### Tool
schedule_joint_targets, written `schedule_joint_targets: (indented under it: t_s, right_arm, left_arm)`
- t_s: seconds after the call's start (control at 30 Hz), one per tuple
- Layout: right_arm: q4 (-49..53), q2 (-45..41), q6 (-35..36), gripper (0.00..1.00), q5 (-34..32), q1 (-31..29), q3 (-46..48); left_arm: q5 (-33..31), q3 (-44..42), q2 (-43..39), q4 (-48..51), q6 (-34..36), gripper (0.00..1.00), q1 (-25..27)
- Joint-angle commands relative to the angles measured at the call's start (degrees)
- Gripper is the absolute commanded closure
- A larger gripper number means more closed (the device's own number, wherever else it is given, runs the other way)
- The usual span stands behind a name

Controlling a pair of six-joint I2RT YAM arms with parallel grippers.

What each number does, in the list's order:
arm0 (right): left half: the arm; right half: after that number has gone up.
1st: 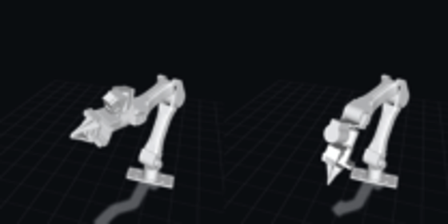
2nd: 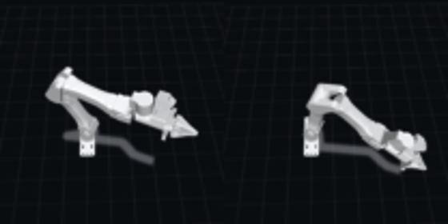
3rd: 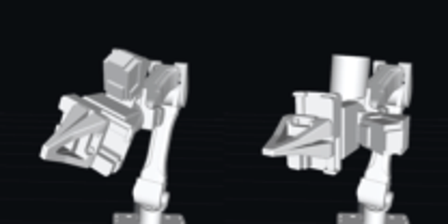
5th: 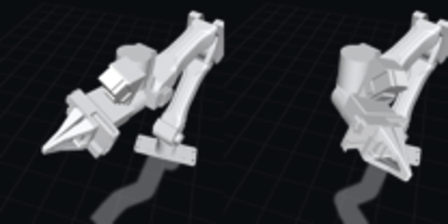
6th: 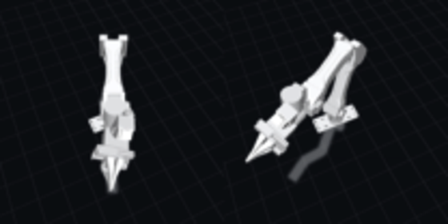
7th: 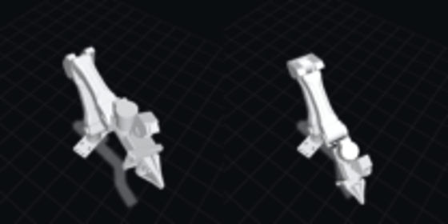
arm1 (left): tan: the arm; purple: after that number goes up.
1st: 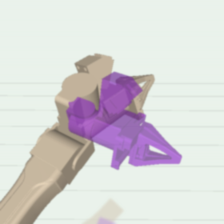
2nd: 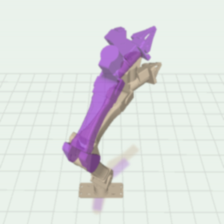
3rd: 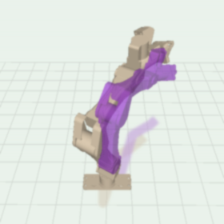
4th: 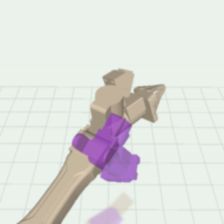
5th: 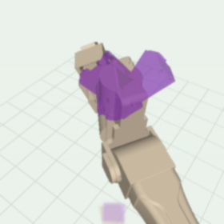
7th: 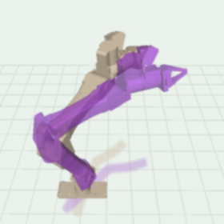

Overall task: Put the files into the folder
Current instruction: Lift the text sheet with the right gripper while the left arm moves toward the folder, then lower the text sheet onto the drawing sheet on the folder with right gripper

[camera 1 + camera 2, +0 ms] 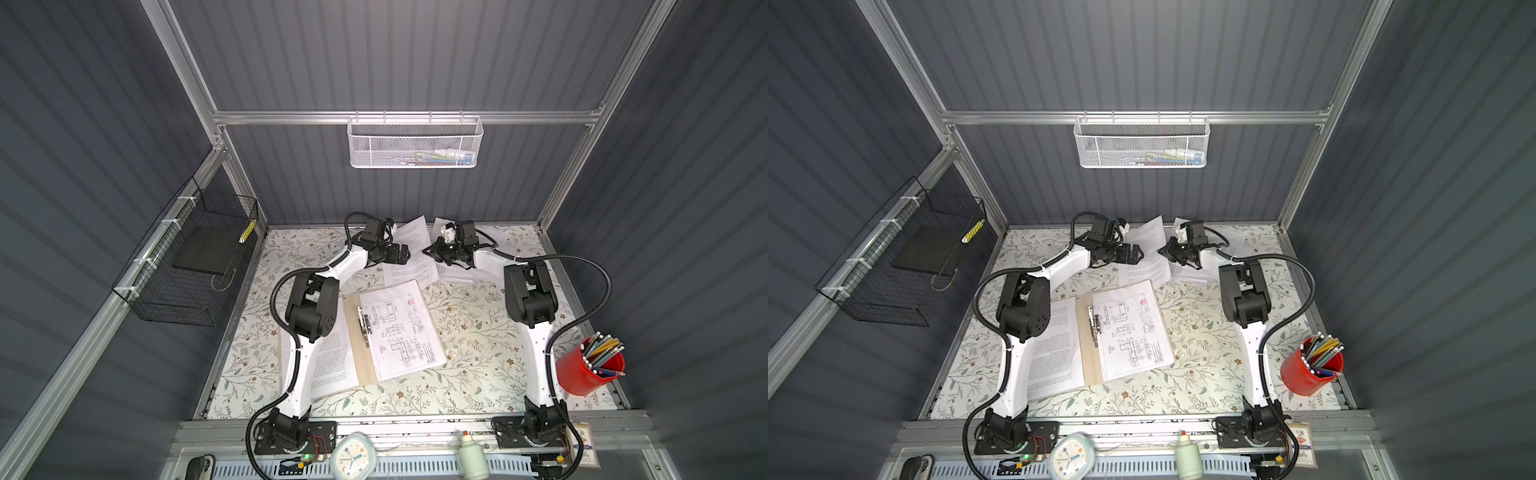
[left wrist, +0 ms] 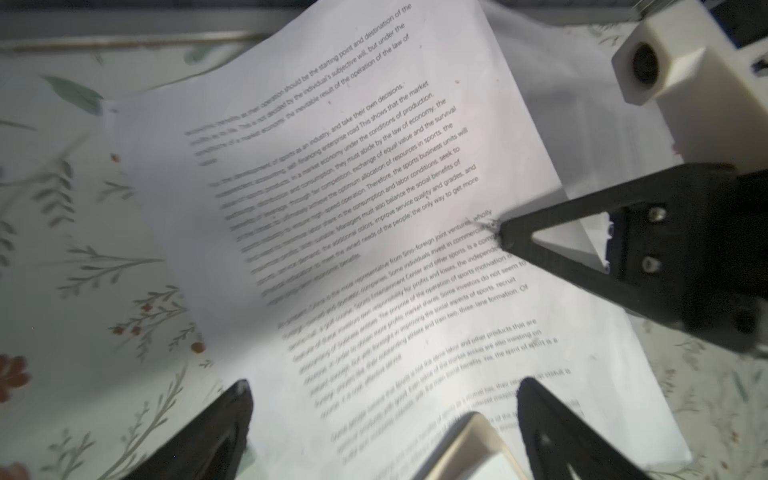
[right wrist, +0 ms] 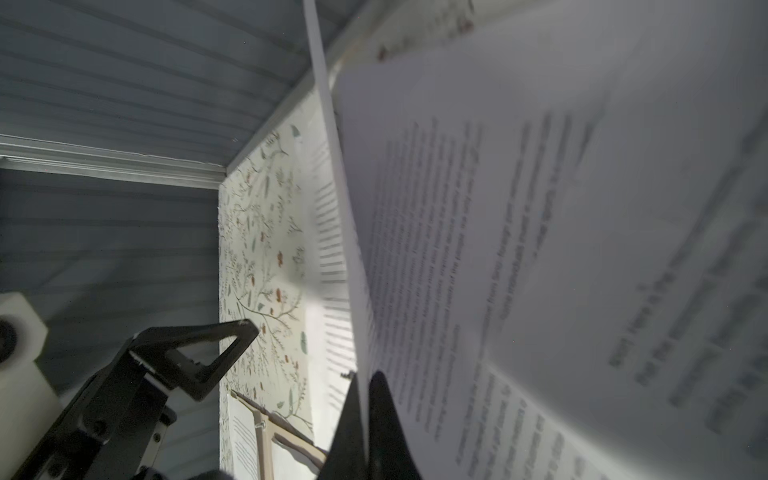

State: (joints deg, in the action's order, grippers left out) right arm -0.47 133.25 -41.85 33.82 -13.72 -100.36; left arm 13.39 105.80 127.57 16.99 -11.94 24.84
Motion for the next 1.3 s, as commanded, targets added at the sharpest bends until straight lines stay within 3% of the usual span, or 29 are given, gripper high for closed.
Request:
schedule_joint_targets:
  t_s: [0.0, 0.23, 0.4, 0.6, 0.93, 1.07, 1.27]
  right_arm:
    - [0.99, -5.03, 4.88, 1.0, -2.79, 0.75, -0.08]
    - [1.55, -19.69, 8.81, 1.0, -8.58, 0.7, 12.0]
    - [1.89, -33.38, 11.16, 1.0, -13.87, 0.53, 22.18]
    - [7.79, -45.28, 14.2, 1.0, -21.26, -2.56, 27.4]
    - [16.44, -51.57, 13.38, 1.0, -26.93, -16.36, 26.53]
    - [14.9, -51.05, 7.46, 1.0, -22.65, -20.57, 27.17]
    - [10.94, -53.3, 3.51, 1.0, -17.71, -21.51, 32.57]
  left_arm:
    - [0.73, -3.37, -8.99, -3.57, -3.64, 0.0, 0.36]
    - [2.15, -15.9, -24.3, -4.71, -6.85, 0.0, 0.42]
    - [-0.22, -26.46, -35.76, -1.62, -6.87, 0.0, 0.37]
    - [-5.26, -38.91, -50.63, 2.76, -4.36, 0.0, 0.38]
    - [-12.25, -53.39, -70.16, 8.97, -0.05, 0.0, 0.36]
    - [-18.76, -56.3, -73.61, 9.84, -0.74, 0.0, 0.38]
    - [-19.93, -58.26, -73.68, 9.58, -0.58, 0.0, 0.38]
